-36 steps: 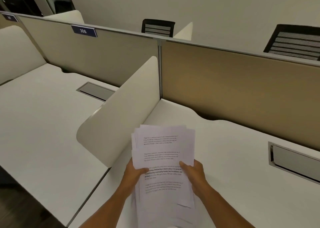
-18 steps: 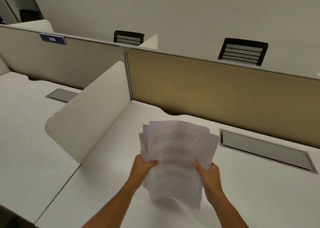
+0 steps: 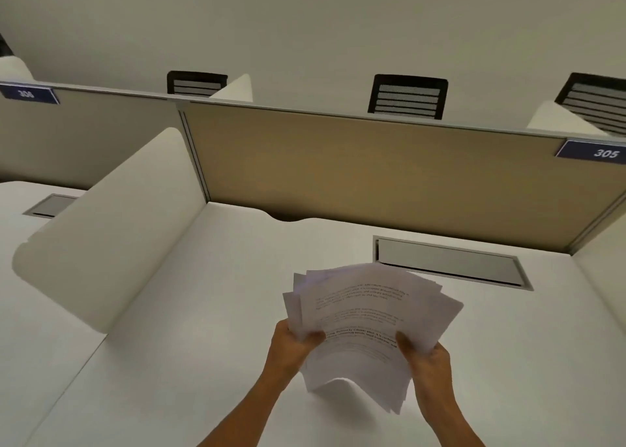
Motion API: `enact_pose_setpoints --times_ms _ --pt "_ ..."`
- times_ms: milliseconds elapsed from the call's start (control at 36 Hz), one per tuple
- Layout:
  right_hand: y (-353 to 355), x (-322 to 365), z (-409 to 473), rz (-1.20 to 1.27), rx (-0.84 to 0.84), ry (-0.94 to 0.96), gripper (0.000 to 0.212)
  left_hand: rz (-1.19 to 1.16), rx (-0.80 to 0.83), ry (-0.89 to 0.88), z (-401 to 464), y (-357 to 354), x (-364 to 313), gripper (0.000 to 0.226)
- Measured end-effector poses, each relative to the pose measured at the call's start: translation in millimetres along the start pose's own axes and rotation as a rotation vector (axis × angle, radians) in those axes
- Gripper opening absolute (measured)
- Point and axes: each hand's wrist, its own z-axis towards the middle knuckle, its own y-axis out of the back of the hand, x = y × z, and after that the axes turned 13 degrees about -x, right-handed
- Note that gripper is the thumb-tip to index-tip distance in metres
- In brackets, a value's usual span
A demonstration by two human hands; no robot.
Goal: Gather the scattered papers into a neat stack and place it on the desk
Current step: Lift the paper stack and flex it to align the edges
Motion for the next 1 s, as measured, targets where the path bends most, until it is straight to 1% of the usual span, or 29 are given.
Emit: enact_pose_setpoints --times_ms 222,333,417,500,611,694,750,889,1000 --pt "21.4 -17.0 3.0 0.028 -0.004 -0.057 0.019 0.048 0.026 -0.012 -11.3 -15.4 8.1 0.03" --pt "25.1 -22.6 3.9 0.008 -0.002 -0.067 0.017 0.09 0.06 -0.01 -11.4 -18.2 10.3 0.029" --pt "27.3 -26.0 4.6 -0.012 -0.013 -0.081 0.022 0.104 0.076 -0.003 -11.2 -18.6 15.6 0.029" --pt "27.9 -27.1 2.8 -0.019 -0.013 -0.088 0.022 0.073 0.066 0.02 -11.5 -17.3 23.0 0.037" --pt "27.9 -30.4 0.2 -0.016 -0.014 -0.095 0.019 0.047 0.092 0.031 -13.6 -17.4 31.7 0.052" --pt "27.2 -36.2 0.1 -0.023 -0.003 -0.114 0.02 0.039 0.11 0.039 -16.5 -20.4 35.5 0.057" --pt "26.0 -39.5 -0.1 -0.029 -0.002 -0.118 0.021 0.041 0.12 0.052 -17.7 -22.9 38.0 0.056" --pt "21.8 -39.0 -0.4 -0.029 -0.01 -0.105 0.017 0.022 0.095 0.104 -22.4 -29.7 37.7 0.039" --pt "23.7 -31.1 -0.2 0.011 -0.002 -0.084 0.013 -0.023 0.061 0.069 -23.4 -34.8 31.4 0.037"
